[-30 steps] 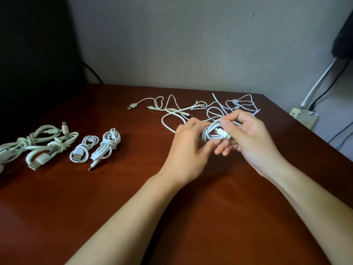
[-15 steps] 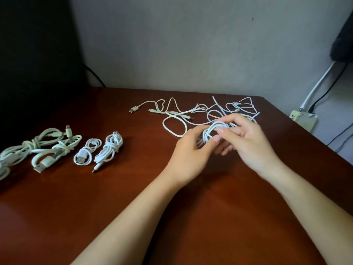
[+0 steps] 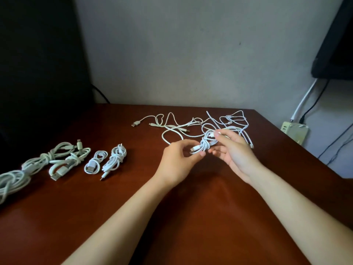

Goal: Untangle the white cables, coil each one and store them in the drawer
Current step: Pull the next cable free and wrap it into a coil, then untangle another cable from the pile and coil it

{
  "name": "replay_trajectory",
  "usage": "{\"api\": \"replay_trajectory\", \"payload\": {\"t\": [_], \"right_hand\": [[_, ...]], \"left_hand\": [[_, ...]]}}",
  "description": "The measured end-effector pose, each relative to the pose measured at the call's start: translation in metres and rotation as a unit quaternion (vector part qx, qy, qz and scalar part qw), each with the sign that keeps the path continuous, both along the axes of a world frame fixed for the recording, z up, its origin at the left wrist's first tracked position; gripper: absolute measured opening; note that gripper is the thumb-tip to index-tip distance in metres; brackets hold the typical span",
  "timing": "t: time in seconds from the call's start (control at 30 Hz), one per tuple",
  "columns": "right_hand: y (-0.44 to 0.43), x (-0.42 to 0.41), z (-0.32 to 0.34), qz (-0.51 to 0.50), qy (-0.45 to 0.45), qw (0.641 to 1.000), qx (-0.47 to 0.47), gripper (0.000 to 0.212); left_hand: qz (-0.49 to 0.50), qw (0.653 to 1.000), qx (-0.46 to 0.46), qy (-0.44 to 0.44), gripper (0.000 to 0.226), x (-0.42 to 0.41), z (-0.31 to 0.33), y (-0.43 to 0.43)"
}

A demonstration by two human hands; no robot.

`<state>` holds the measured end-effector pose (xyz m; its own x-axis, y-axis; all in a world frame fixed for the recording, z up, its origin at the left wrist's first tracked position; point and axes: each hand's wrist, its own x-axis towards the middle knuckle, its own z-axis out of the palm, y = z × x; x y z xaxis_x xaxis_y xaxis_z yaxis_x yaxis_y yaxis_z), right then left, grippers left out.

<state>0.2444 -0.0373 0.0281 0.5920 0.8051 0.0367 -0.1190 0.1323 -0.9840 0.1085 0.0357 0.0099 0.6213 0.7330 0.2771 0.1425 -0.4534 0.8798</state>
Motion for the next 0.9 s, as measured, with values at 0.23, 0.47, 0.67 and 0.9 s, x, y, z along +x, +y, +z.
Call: {"api": "replay_trajectory", "payload": {"t": [0.23, 0.47, 0.67, 0.9], "right_hand": [[0.017, -0.036, 0.014, 0.092, 0.021, 0.995, -0.007, 0.009], [0.042, -0.109, 0.023, 0.184, -0.134, 0.973, -0.035, 0.015], [0.065, -0.177, 0.018, 0.239, -0.213, 0.946, -0.046, 0.012], [0.082, -0.233, 0.007, 0.252, -0.403, 0.877, -0.068, 0.030]], "left_hand": [[0.049, 0.985, 0.155, 0.065, 0.031, -0.057, 0.015, 0.012], [0.144, 0.965, 0.192, 0.102, 0.035, -0.144, 0.016, 0.013], [0.201, 0.945, 0.211, 0.149, 0.039, -0.222, 0.014, 0.013], [0.202, 0.924, 0.240, 0.220, 0.038, -0.290, 0.016, 0.019]]}}
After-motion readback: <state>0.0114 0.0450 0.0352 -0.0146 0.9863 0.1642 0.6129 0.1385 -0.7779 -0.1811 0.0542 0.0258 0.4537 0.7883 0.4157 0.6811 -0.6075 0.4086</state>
